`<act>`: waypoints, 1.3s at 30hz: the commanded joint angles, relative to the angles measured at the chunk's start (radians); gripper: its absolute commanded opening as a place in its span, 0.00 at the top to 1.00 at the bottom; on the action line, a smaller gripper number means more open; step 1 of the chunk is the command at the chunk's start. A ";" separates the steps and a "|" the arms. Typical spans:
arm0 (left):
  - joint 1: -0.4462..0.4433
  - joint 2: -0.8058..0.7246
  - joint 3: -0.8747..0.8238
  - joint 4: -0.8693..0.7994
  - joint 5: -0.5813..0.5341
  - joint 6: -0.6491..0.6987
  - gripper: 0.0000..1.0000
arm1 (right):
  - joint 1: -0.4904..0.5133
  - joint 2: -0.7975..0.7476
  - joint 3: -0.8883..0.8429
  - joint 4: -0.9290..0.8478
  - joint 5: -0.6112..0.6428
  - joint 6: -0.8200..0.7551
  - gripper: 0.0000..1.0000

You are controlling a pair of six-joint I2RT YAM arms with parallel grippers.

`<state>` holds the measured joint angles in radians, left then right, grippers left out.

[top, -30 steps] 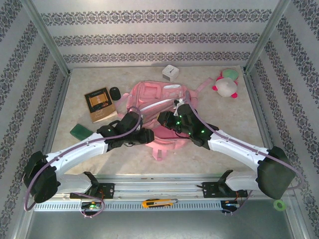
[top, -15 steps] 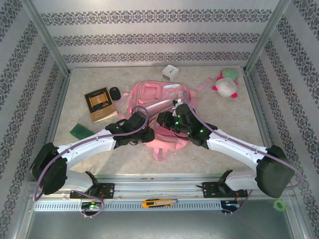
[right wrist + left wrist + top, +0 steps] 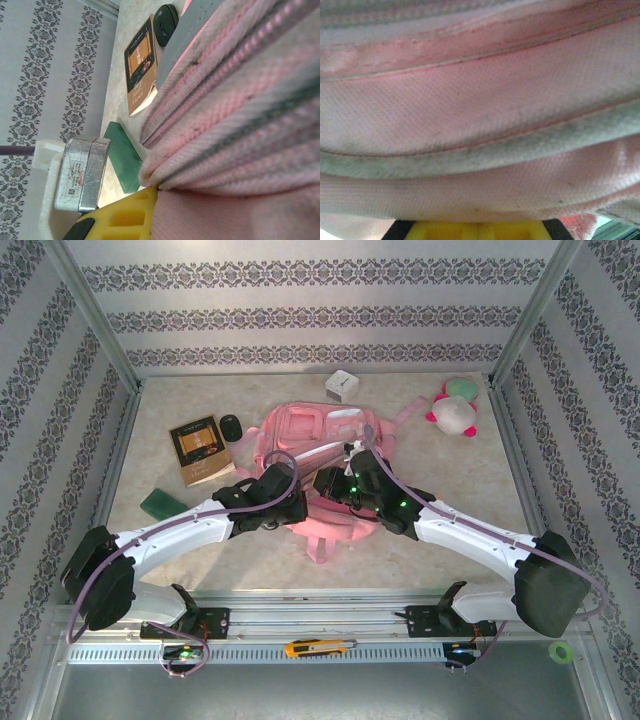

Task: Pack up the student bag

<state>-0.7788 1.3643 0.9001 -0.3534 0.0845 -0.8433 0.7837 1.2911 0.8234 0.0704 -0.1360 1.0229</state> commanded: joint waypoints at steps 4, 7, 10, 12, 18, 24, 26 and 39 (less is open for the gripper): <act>0.029 -0.072 -0.017 0.007 0.038 0.037 1.00 | -0.016 -0.042 0.021 -0.012 -0.074 -0.065 1.00; 0.067 -0.115 -0.059 0.040 0.133 0.033 1.00 | -0.043 -0.049 0.018 -0.040 -0.132 -0.107 1.00; 0.105 -0.138 -0.088 0.084 0.233 -0.009 1.00 | -0.046 -0.044 0.025 -0.059 -0.191 -0.160 1.00; 0.122 -0.140 -0.114 0.140 0.300 -0.045 1.00 | -0.047 -0.037 0.025 -0.054 -0.224 -0.178 1.00; 0.146 -0.097 -0.157 0.281 0.480 -0.115 1.00 | -0.054 -0.010 0.038 -0.044 -0.296 -0.214 1.00; 0.175 -0.088 -0.154 0.251 0.534 -0.133 1.00 | -0.063 0.007 0.066 -0.071 -0.303 -0.232 1.00; 0.177 -0.098 -0.145 0.191 0.478 -0.119 0.93 | -0.060 0.009 0.068 -0.070 -0.295 -0.218 1.00; 0.131 -0.116 -0.151 0.137 0.247 -0.098 0.76 | -0.022 -0.016 0.074 -0.007 -0.188 -0.098 1.00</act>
<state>-0.6292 1.2396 0.7403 -0.2169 0.4297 -0.9512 0.7311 1.2968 0.8494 -0.0250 -0.3225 0.8700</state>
